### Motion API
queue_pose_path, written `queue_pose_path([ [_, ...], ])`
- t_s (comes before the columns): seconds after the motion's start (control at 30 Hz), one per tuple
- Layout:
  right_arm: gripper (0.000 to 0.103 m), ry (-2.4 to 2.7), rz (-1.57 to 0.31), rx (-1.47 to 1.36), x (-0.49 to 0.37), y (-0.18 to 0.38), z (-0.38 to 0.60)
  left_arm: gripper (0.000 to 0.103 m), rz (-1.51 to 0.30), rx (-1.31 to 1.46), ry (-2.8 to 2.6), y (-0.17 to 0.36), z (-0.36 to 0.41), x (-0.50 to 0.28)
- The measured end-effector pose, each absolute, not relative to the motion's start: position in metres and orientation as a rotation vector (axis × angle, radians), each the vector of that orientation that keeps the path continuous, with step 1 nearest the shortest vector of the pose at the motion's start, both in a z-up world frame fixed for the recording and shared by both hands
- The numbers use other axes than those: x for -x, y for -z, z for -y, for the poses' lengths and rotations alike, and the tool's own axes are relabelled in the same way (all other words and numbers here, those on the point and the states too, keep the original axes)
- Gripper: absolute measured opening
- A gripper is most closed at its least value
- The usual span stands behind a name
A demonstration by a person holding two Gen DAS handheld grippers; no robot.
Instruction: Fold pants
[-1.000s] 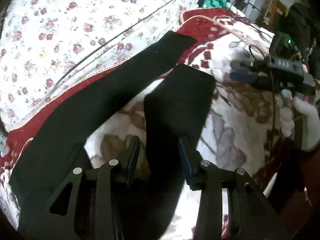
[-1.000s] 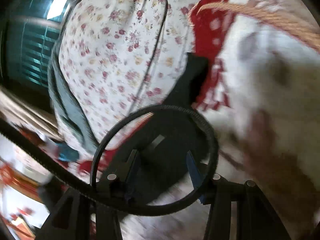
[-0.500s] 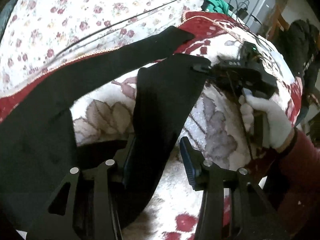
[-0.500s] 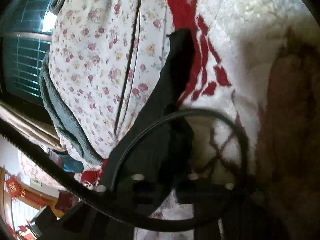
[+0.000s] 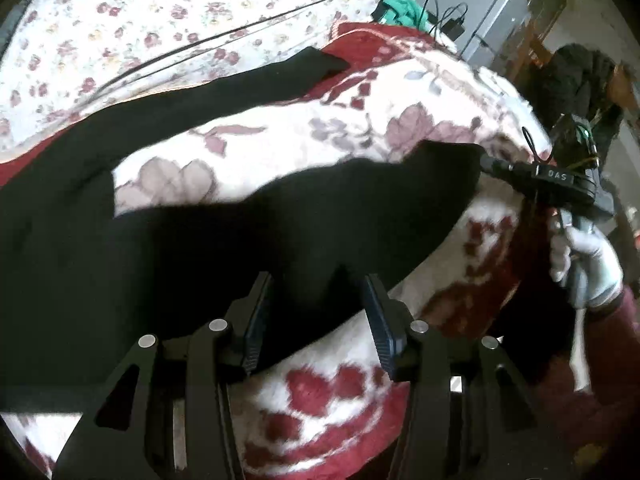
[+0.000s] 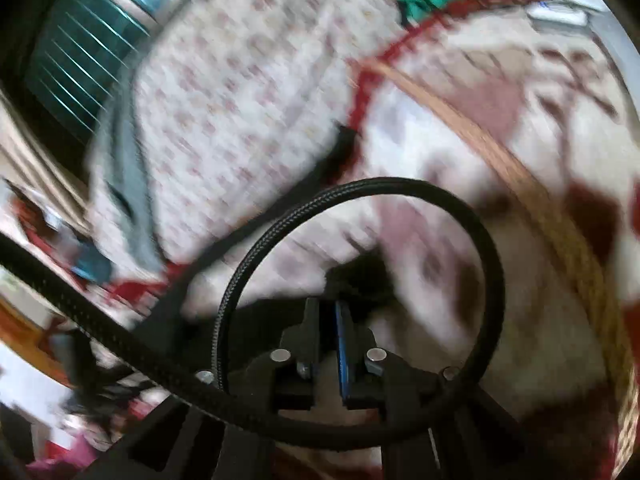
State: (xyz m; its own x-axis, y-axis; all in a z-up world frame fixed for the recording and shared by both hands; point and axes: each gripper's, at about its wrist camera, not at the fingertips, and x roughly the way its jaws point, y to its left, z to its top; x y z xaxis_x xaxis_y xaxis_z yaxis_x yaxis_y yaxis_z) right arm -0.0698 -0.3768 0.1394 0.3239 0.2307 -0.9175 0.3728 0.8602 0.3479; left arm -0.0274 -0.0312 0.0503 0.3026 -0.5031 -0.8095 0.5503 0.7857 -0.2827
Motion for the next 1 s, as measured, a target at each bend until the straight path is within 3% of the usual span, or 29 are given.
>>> queue_pose_path([
  [0.07, 0.006, 0.116, -1.320, -0.471, 0.070, -0.132, 0.367, 0.046, -1.081, -0.045, 0.672, -0.039, 0.028, 0.031],
  [0.17, 0.015, 0.129, -1.377, -0.361, 0.061, -0.144, 0.355, 0.046, -1.094, 0.014, 0.653, -0.034, 0.018, 0.039],
  [0.27, 0.028, 0.130, -1.297, -0.340, 0.053, -0.173, 0.354, 0.046, -1.068, 0.047, 0.656, -0.042, 0.007, 0.042],
  [0.33, 0.048, 0.098, -1.256, -0.352, 0.046, -0.183, 0.346, 0.046, -1.041, 0.082, 0.629, -0.048, -0.001, 0.040],
  [0.37, 0.050, 0.070, -1.244, -0.357, 0.044, -0.183, 0.339, 0.046, -1.040, 0.098, 0.609, -0.047, -0.003, 0.037],
  [0.47, 0.050, -0.037, -1.304, -0.376, 0.038, -0.155, 0.316, 0.046, -1.077, 0.136, 0.572, -0.036, -0.008, 0.030],
  [0.6, 0.050, -0.069, -1.539, -0.484, 0.037, -0.072, 0.311, 0.046, -1.096, 0.155, 0.573, -0.037, -0.012, 0.029],
  [0.83, 0.051, -0.108, -1.389, -0.575, -0.005, -0.111, 0.334, 0.046, -1.029, 0.225, 0.524, -0.074, -0.055, -0.004],
  [0.93, 0.052, -0.091, -1.357, -0.547, -0.039, -0.109, 0.343, 0.063, -1.046, 0.292, 0.499, -0.080, -0.076, -0.035],
  [1.0, 0.055, -0.058, -1.338, -0.512, -0.066, -0.101, 0.350, 0.063, -1.053, 0.337, 0.484, -0.082, -0.090, -0.061],
])
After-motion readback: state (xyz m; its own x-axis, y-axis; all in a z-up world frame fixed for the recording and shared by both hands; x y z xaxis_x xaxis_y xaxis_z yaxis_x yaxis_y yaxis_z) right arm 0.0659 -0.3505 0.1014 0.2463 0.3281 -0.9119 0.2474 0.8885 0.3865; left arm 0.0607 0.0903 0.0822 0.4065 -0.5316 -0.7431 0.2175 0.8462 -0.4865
